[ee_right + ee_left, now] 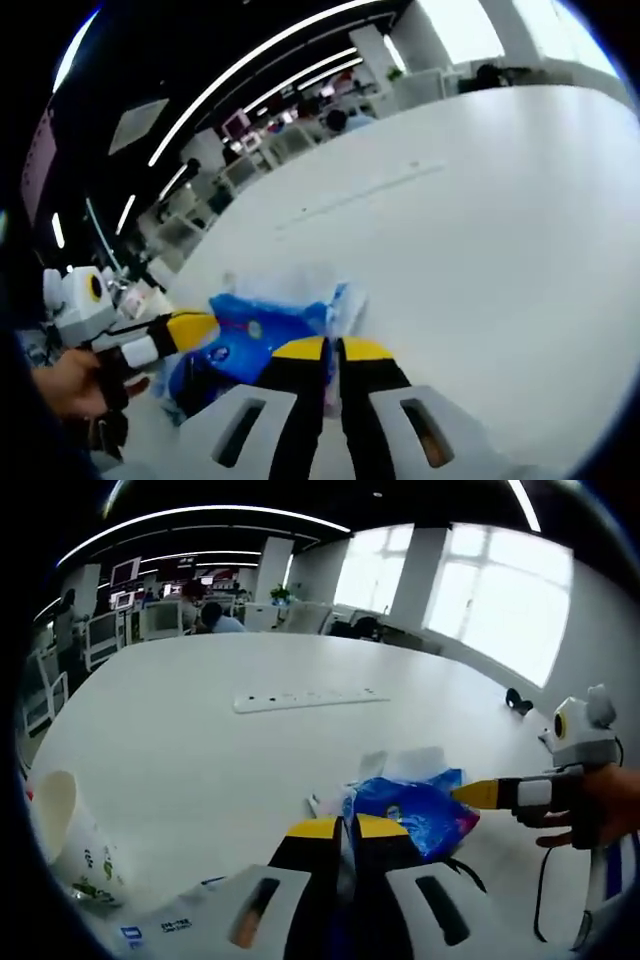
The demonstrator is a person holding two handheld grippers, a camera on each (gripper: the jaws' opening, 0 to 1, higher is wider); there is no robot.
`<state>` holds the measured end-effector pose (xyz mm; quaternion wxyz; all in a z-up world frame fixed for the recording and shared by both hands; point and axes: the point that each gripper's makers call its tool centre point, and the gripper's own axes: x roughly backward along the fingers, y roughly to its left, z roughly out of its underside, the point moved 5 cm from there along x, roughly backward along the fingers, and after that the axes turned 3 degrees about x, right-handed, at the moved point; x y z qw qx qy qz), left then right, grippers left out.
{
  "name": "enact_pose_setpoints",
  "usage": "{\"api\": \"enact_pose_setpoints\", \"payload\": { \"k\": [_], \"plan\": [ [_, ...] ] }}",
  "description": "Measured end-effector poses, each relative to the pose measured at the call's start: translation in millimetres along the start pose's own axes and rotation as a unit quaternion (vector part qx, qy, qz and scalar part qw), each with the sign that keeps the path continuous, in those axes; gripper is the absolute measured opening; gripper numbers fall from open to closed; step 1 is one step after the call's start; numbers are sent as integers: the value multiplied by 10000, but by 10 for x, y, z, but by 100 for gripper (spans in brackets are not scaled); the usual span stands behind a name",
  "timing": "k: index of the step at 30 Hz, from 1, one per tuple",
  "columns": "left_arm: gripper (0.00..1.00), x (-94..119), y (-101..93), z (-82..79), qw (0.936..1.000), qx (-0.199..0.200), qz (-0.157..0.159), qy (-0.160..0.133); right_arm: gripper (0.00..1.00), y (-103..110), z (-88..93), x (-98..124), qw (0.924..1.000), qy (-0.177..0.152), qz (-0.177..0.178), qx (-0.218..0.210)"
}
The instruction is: Arrange the tabletop items into an orderly group along one side of the table until the central work area is clear of visible clutter.
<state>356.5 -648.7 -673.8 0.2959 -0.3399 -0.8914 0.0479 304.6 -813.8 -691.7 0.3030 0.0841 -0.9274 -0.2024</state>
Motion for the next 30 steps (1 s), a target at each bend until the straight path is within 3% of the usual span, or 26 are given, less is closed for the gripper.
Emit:
{"api": "enact_pose_setpoints", "payload": {
  "k": [17, 30],
  "plan": [
    [2, 191, -338, 24, 9996, -153, 216, 19, 0, -18, -36, 417, 9991, -353, 233, 98],
    [2, 143, -888, 164, 9971, -373, 625, 217, 0, -340, 129, 925, 9962, -543, 667, -167]
  ]
}}
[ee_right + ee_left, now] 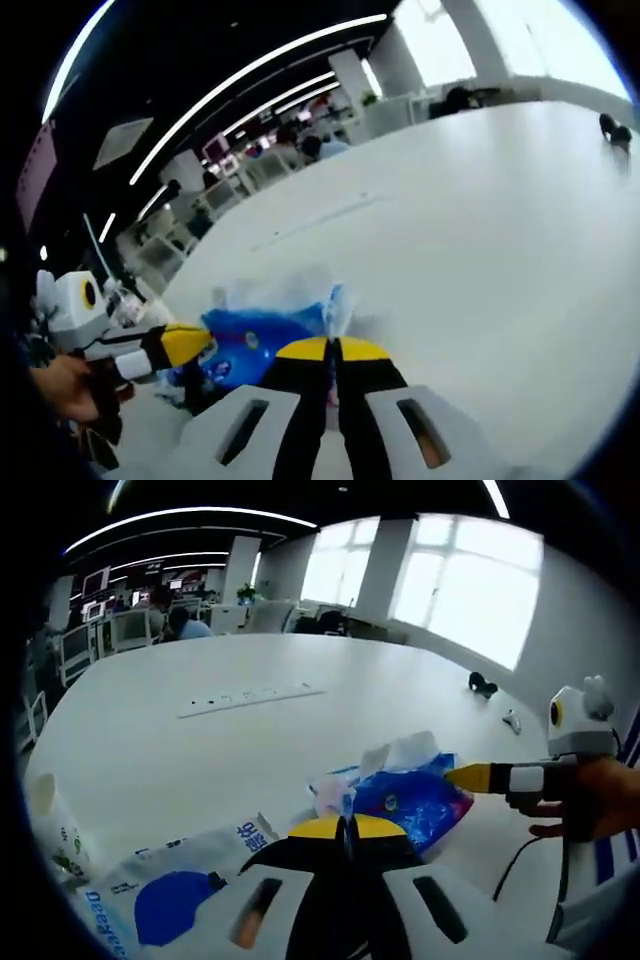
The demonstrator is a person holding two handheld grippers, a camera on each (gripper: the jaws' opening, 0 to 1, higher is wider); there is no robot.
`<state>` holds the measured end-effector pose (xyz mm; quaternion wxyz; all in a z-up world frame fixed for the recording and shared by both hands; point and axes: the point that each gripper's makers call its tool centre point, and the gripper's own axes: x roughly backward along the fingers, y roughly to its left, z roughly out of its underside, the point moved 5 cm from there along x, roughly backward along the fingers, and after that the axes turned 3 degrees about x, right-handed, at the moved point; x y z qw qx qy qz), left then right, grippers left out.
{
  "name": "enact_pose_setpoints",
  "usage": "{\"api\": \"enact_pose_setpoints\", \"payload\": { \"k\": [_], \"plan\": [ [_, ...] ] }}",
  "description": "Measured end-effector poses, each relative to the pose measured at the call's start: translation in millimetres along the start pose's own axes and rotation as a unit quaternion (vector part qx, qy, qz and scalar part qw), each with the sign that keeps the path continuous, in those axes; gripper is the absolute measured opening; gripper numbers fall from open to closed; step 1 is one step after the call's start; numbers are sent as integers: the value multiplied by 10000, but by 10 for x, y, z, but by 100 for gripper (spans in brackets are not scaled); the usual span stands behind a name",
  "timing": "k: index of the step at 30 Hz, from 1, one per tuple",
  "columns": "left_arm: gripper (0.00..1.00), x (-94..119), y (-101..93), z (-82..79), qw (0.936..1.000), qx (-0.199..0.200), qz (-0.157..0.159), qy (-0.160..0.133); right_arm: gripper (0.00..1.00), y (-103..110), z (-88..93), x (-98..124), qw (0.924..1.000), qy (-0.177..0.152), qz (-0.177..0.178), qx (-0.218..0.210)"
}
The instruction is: Arrange the tabletop items into an orderly group along one side of the table until the central work area is clear of visible clutter.
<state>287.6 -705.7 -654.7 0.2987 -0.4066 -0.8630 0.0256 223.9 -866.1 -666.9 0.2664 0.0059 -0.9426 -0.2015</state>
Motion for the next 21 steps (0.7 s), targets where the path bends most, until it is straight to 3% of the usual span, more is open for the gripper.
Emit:
{"api": "enact_pose_setpoints", "payload": {
  "k": [11, 21],
  "plan": [
    [2, -194, -561, 177, 9976, -418, 482, 272, 0, -467, 244, 490, 9981, -63, 539, -305],
    [2, -340, -970, 353, 9929, -688, 803, 546, 0, -757, 422, 818, 9956, -52, 818, -444]
  ]
}}
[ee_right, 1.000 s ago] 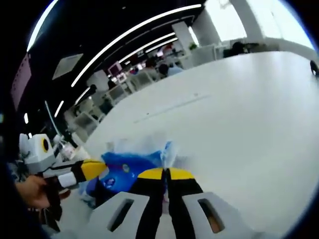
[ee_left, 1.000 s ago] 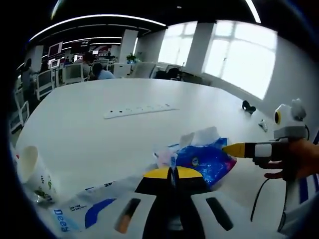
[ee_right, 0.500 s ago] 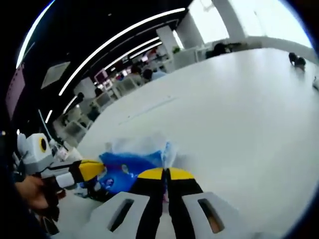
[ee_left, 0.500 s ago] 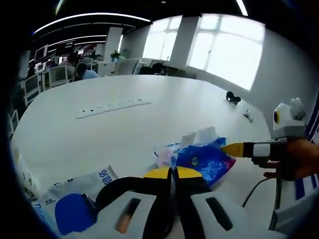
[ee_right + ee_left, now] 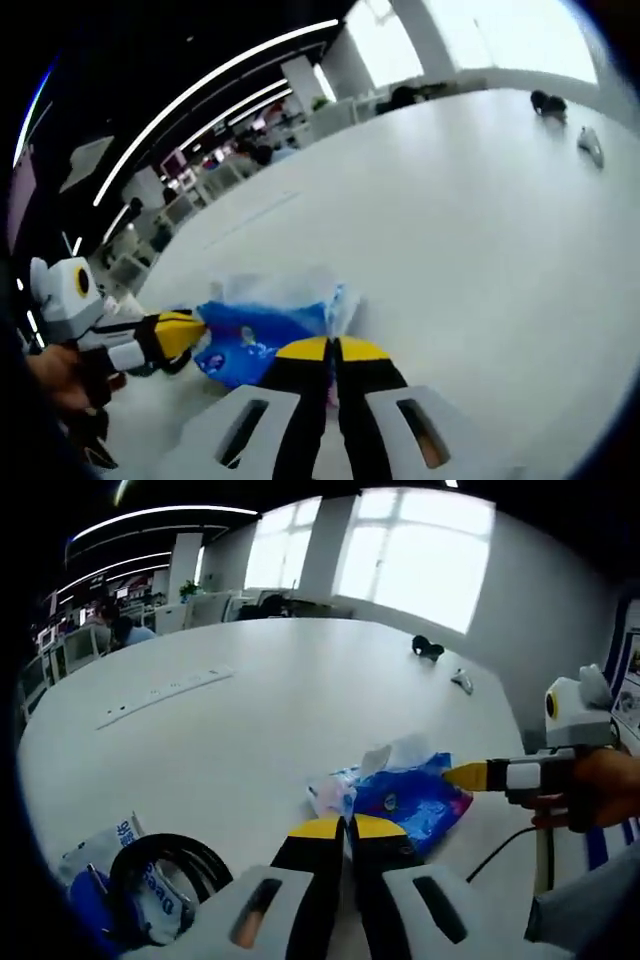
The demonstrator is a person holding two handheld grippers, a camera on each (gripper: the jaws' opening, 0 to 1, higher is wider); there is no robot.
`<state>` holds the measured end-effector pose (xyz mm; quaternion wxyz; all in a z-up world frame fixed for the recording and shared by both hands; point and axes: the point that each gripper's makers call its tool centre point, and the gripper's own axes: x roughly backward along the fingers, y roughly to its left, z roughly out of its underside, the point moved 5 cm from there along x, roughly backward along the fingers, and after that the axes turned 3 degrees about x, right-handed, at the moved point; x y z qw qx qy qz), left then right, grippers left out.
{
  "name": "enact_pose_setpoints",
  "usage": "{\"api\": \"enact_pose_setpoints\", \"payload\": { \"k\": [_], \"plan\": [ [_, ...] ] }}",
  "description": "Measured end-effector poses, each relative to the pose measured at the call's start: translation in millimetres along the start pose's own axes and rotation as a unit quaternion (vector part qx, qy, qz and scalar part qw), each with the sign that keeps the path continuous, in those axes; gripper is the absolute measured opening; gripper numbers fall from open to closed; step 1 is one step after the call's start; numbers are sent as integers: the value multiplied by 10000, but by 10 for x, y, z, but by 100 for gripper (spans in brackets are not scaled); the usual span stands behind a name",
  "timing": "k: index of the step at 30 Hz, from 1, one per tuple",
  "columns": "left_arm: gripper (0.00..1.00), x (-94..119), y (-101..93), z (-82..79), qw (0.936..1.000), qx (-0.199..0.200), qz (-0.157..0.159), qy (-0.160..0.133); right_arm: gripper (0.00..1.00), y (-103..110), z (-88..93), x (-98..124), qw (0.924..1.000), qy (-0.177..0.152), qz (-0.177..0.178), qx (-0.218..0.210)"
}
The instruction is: Arrange the tabletop items into an orderly group along one side of the table until the central work area is clear of visible clutter.
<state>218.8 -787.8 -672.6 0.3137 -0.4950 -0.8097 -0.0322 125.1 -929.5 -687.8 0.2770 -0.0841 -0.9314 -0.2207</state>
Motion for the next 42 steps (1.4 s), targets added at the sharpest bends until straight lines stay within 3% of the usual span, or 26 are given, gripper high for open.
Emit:
{"api": "enact_pose_setpoints", "payload": {
  "k": [2, 4, 16, 23, 26, 30, 33, 42],
  "plan": [
    [2, -37, -48, 18, 10000, -50, -19, 77, 0, -48, 14, 39, 10000, -18, 24, -65],
    [2, -67, -74, 24, 9999, -66, -25, 82, 0, -77, 10, 64, 9989, -155, 92, -434],
    [3, -187, -141, 98, 9995, -112, 1, 293, 0, -195, 78, 76, 9992, -65, 189, -336],
    [12, -179, -169, 164, 9988, -233, 23, 425, 3, -202, 121, 82, 9995, 29, 241, -187],
    [20, -172, -173, 173, 9987, -235, 23, 451, 7, -201, 122, 79, 9997, 52, 241, -77],
    [24, -149, -170, 169, 9988, -229, 18, 440, 15, -209, 115, 83, 9996, 65, 271, -43],
    [31, -124, -165, 167, 9986, -292, 13, 440, 26, -214, 117, 83, 9995, 142, 299, -10],
    [40, 29, -72, 194, 9988, -254, -122, 409, 43, -162, 116, 96, 9995, 250, 213, 35]
  ]
}}
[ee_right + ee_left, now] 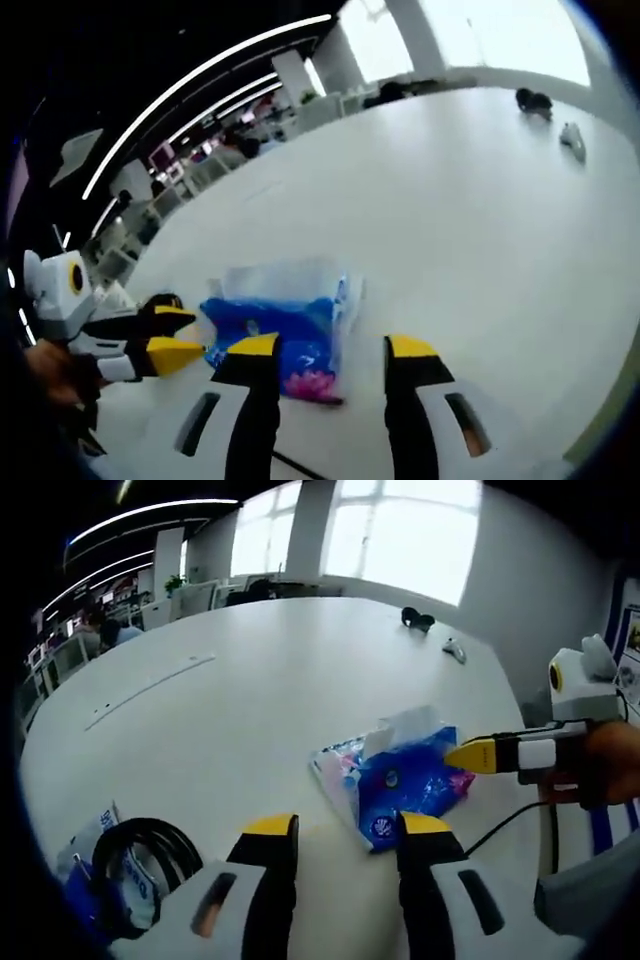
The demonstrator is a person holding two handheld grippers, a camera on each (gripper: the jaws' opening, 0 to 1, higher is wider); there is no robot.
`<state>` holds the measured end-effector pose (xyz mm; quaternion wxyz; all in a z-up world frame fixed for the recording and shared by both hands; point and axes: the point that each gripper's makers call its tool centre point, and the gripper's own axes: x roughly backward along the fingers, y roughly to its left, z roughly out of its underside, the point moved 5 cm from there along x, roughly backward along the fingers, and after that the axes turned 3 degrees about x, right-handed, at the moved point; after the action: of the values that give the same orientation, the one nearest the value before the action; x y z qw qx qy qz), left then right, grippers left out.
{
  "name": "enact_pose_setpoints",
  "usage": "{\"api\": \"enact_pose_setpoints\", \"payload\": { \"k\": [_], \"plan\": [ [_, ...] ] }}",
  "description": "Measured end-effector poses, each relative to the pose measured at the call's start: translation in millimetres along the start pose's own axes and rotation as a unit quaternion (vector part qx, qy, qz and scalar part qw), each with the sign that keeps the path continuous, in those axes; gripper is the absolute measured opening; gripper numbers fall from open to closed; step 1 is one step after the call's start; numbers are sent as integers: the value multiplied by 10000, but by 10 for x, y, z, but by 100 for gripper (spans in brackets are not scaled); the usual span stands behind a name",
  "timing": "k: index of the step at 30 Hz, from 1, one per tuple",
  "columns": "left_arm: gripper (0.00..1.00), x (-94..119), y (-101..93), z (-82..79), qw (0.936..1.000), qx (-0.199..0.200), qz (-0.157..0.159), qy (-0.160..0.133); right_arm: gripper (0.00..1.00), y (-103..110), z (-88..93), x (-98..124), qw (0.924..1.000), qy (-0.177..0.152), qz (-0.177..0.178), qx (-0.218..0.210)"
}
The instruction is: Arrange the tabletop items into an orderly group along one side of the table until the central work area is clear of visible clutter.
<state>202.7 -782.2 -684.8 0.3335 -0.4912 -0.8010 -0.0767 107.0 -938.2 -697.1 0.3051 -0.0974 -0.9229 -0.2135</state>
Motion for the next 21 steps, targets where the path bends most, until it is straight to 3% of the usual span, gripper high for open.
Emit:
{"api": "enact_pose_setpoints", "payload": {
  "k": [12, 15, 21],
  "plan": [
    [57, 342, 260, 13, 9978, 426, -406, -297, 53, 166, -199, 29, 9992, -227, -161, 277],
    [59, 470, 313, -43, 9954, 596, -529, -535, 54, 244, -283, 20, 9982, -340, -231, 427],
    [66, 698, 500, -38, 9900, 866, -837, -737, 58, 510, -435, -28, 9951, -475, -458, 732]
  ]
}}
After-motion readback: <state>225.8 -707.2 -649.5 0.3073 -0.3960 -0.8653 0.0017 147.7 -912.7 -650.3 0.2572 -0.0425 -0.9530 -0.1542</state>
